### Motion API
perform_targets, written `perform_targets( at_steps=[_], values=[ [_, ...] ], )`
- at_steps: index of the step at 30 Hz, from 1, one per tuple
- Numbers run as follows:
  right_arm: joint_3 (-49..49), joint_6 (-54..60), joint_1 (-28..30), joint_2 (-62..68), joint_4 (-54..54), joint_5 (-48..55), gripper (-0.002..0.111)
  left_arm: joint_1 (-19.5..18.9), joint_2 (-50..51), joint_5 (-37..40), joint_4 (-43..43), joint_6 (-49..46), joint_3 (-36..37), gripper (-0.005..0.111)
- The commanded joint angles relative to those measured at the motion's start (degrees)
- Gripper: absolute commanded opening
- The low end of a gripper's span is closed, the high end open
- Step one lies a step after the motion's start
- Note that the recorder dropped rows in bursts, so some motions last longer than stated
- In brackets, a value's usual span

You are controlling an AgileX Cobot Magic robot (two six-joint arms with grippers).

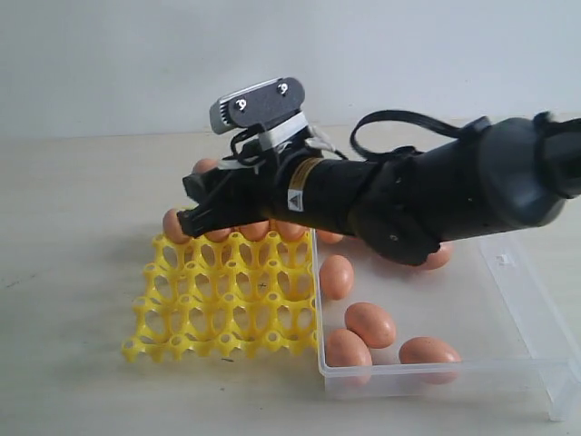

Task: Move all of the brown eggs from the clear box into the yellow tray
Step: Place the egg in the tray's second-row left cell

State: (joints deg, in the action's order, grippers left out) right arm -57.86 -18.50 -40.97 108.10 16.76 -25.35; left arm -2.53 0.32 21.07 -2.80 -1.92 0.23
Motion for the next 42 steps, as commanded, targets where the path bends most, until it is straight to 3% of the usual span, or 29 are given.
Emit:
perform_targets(
  at_steps=[1, 12, 25, 28, 35, 37, 42],
  values=[
    [-4.9, -13.1, -0.3, 5.3, 11.3, -2.7, 0.0, 0.3, -0.3, -0.8, -0.3, 0.3, -0.2, 0.0],
    [-15.0, -26.7, -0.3, 14.1, 20.3, -3.0, 0.0, 0.3, -0.3, -0.8, -0.3, 0.3, -0.2, 0.0],
    [-17.8, -28.0, -0.3, 19.7, 21.2, -3.1, 0.001, 0.3, -0.3, -0.8, -0.3, 0.3, -0.2, 0.0],
    [-17.8, -28.2, -0.3, 20.7, 21.2, -3.1, 0.012, 0.3, -0.3, -0.8, -0.3, 0.3, -0.2, 0.0],
    [-17.8, -28.5, -0.3, 21.2, 21.2, -2.5, 0.058, 0.3, -0.3, -0.8, -0.3, 0.3, -0.2, 0.0],
    [-17.8, -29.5, -0.3, 20.5, 21.2, -2.2, 0.062, 0.3, -0.3, -0.8, -0.3, 0.3, -0.2, 0.0],
    [-17.8, -32.2, -0.3, 14.9, 22.1, 3.9, 0.061, 0.3, -0.3, -0.8, -0.3, 0.3, -0.2, 0.0]
  ],
)
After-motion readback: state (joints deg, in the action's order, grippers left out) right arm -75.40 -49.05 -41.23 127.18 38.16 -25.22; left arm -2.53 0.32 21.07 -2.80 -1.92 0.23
